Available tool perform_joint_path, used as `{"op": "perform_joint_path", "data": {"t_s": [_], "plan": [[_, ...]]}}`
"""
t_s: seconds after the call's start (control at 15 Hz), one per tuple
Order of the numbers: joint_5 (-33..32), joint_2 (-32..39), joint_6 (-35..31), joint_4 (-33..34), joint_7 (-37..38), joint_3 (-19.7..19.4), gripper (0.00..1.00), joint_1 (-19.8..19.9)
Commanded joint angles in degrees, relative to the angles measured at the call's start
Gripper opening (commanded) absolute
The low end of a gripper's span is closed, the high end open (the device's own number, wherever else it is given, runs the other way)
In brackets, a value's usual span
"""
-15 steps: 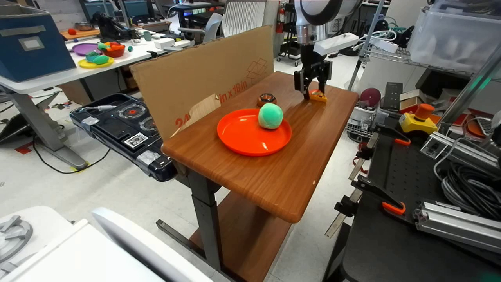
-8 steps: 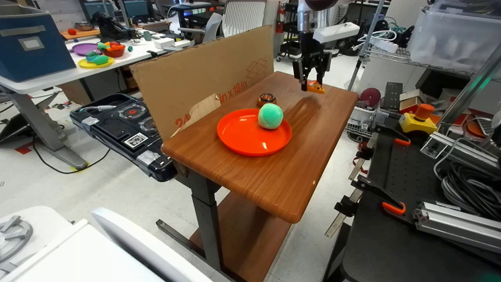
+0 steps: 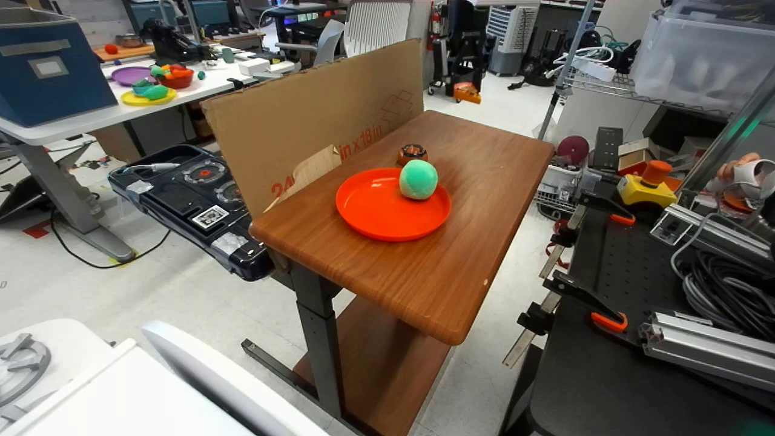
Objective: Move the fake pizza slice backward
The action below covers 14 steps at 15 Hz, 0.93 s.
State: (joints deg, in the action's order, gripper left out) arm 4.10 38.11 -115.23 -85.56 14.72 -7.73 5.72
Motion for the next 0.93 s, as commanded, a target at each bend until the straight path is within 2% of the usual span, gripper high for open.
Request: {"op": "perform_joint_path", "data": {"t_s": [0.0, 0.47, 0.8, 0.87], "plan": [[1.1, 8.6, 5.2, 12.7, 4.4, -0.3, 0.43, 1.2], [0.6, 23.3, 12.4, 31.6, 11.4, -1.4, 0.43, 3.3], [0.1, 31.0, 16.7, 42.7, 15.1, -1.7, 0.43, 4.1], [0.0, 31.9, 17.5, 44.0, 15.4, -1.7, 0.53, 4.2]]}}
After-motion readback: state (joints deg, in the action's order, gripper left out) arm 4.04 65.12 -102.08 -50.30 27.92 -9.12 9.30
